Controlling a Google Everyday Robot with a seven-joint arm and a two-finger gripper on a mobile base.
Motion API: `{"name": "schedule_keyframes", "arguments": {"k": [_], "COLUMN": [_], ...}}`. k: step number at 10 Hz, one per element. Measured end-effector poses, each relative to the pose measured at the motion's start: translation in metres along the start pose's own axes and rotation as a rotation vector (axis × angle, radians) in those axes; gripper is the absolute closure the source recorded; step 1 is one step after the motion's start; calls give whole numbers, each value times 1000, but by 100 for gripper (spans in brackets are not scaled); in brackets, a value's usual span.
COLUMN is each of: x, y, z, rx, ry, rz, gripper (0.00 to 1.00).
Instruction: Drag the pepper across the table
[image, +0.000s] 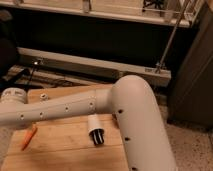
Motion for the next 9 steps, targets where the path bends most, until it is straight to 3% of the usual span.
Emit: {"name": "schedule_keyframes", "arguments": {"k": [4,7,9], "x": [11,21,17], "y": [-3,-13,-13], "z": [27,46,62], "rx": [-83,-103,-140], "ry": [-14,-58,-106], "rz": [-10,-20,-25], "gripper": [47,47,47]}}
